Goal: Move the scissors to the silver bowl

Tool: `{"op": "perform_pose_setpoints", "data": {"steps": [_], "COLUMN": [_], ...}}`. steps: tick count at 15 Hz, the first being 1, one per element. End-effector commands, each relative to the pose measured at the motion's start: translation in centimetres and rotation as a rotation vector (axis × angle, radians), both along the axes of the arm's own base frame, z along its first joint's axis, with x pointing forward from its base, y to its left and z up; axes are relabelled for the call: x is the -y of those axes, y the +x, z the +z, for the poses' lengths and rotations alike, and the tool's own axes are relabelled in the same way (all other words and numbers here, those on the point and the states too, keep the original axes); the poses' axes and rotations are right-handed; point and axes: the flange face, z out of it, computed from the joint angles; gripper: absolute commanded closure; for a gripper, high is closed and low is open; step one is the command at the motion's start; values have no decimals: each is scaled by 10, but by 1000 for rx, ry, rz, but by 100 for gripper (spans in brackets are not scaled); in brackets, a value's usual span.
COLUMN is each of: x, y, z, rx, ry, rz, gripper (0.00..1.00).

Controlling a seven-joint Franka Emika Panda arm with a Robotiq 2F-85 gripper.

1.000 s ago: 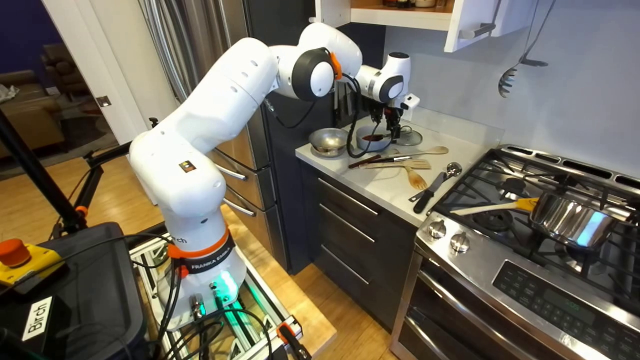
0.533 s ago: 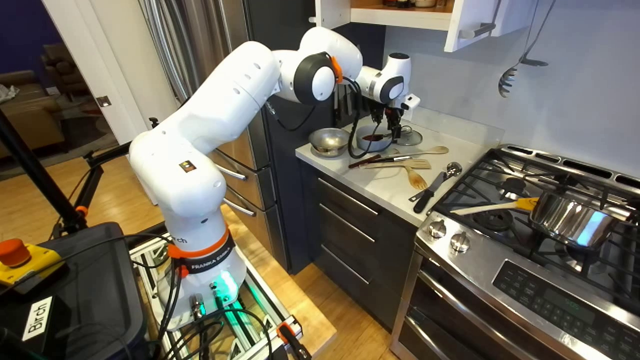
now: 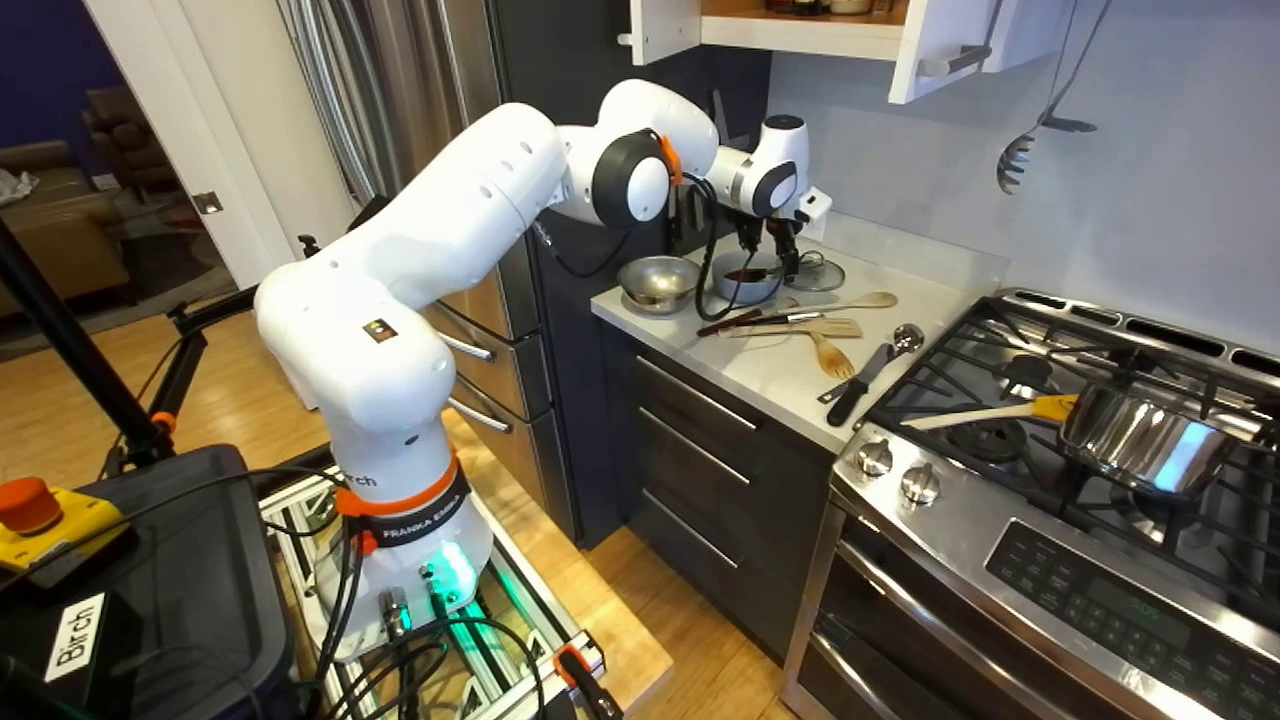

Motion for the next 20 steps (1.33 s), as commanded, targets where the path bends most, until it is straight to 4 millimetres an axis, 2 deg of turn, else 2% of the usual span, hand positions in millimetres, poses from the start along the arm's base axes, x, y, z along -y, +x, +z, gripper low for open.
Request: {"op": "perform_pose_setpoints", "data": {"steps": [1, 2, 3, 4, 8, 12, 15, 16, 17, 20], "x": [-9, -11, -13, -15, -16, -22, -29, -32, -33, -28], "y": [9, 9, 9, 9, 10, 13, 13, 12, 11, 12], "z": [-5, -8, -11, -14, -23, -12, -1, 3, 7, 7], "rx": [49, 43, 39, 37, 43, 77, 98, 88, 79, 92], "ry": [-30, -34, -44, -49, -73, -88, -104, -114, -116, -148], "rz": [-45, -56, -65, -73, -116, -136, -129, -120, -110, -117], "gripper": [11, 27, 29, 36, 69, 98, 100, 90, 73, 53]}}
